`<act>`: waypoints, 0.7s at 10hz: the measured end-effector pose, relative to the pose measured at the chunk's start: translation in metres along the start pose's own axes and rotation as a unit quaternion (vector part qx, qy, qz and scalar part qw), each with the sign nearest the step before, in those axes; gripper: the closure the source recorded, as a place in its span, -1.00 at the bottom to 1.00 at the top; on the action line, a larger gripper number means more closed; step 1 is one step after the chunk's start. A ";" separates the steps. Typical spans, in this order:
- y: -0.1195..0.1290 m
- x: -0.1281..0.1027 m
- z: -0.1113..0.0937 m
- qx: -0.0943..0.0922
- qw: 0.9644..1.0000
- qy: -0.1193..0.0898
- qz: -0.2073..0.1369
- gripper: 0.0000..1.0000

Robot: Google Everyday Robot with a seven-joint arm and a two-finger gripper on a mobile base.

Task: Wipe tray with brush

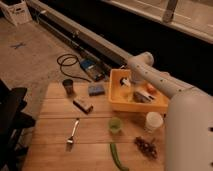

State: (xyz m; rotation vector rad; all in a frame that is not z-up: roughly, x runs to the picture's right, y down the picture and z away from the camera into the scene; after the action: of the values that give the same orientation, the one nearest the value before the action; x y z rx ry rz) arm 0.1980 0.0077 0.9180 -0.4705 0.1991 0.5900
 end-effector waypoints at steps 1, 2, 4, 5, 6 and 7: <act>0.010 0.001 0.000 -0.006 1.000 0.001 -0.009 1.00; 0.016 0.003 0.000 -0.010 1.000 0.004 -0.015 1.00; 0.018 0.009 0.002 -0.010 1.000 0.019 -0.015 1.00; 0.014 0.019 0.006 -0.010 0.999 0.035 -0.009 1.00; 0.009 0.028 0.008 -0.007 0.999 0.046 -0.002 1.00; -0.002 0.043 0.009 0.000 0.998 0.064 0.013 1.00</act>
State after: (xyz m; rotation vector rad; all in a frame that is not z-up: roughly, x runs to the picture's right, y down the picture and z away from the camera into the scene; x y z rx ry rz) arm 0.2347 0.0313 0.9134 -0.5071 0.3263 0.5853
